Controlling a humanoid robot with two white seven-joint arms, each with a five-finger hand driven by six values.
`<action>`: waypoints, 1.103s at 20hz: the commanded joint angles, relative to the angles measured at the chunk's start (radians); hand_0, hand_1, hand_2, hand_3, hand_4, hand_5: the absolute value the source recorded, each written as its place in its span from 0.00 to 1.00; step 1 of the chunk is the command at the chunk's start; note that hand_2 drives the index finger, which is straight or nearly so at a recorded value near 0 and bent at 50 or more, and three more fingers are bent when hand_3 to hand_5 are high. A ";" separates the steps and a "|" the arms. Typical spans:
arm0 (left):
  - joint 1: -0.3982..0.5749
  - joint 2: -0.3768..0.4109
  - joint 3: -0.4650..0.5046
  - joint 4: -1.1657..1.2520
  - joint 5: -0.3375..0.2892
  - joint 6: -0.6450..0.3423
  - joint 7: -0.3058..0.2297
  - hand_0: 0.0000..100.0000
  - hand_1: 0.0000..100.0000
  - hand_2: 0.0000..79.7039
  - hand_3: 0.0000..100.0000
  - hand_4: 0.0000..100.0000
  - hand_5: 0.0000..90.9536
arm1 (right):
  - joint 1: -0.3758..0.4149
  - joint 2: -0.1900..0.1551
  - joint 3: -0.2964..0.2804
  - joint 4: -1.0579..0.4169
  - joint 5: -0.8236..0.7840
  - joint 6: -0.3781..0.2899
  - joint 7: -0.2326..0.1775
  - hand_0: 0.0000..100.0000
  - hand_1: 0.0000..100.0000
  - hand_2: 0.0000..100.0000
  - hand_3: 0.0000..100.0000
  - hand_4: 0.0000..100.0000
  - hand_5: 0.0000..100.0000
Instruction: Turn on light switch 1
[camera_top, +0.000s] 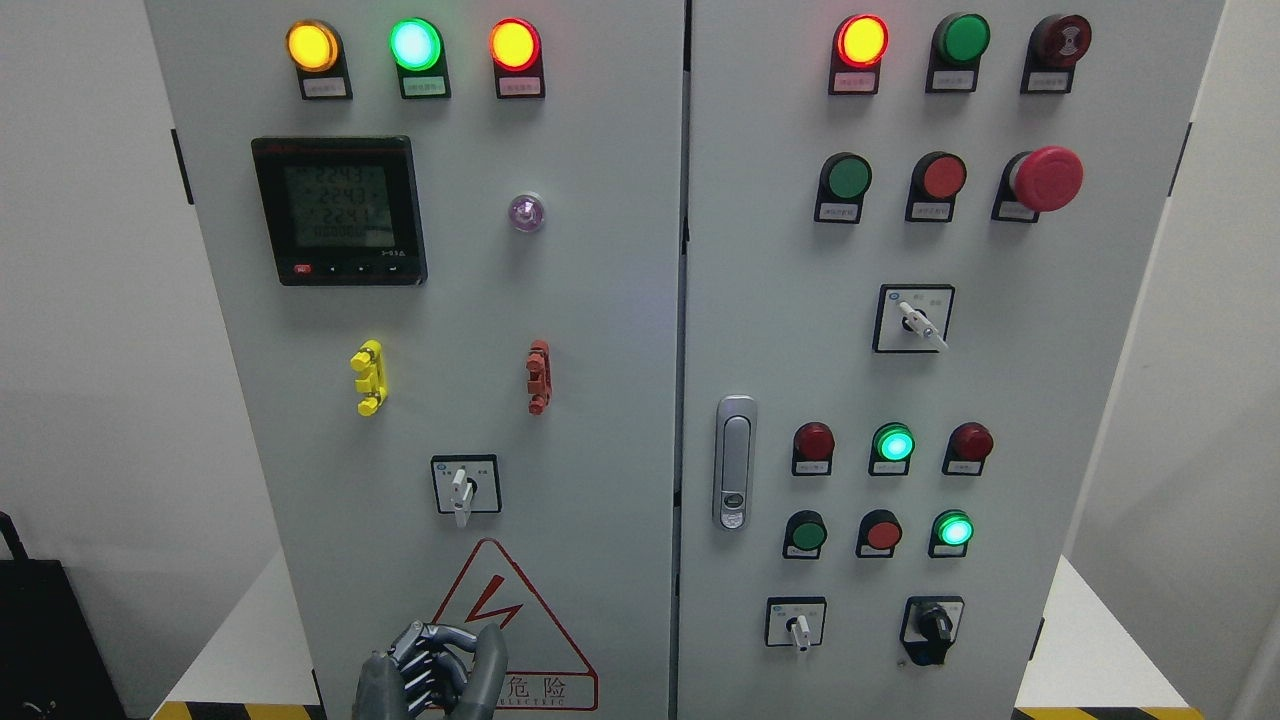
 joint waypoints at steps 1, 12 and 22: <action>-0.019 -0.016 -0.004 -0.023 0.064 0.002 0.060 0.22 0.69 0.76 0.93 0.96 0.94 | 0.000 0.000 0.000 0.000 0.000 -0.001 0.006 0.05 0.00 0.00 0.00 0.00 0.00; -0.073 -0.022 -0.004 -0.021 0.120 0.023 0.096 0.05 0.66 0.78 0.94 0.95 0.95 | 0.000 0.000 0.000 0.000 0.000 -0.001 0.005 0.05 0.00 0.00 0.00 0.00 0.00; -0.101 -0.023 0.004 -0.020 0.092 0.046 0.133 0.00 0.68 0.79 0.95 0.96 0.95 | 0.000 0.000 0.000 0.000 0.000 -0.001 0.006 0.05 0.00 0.00 0.00 0.00 0.00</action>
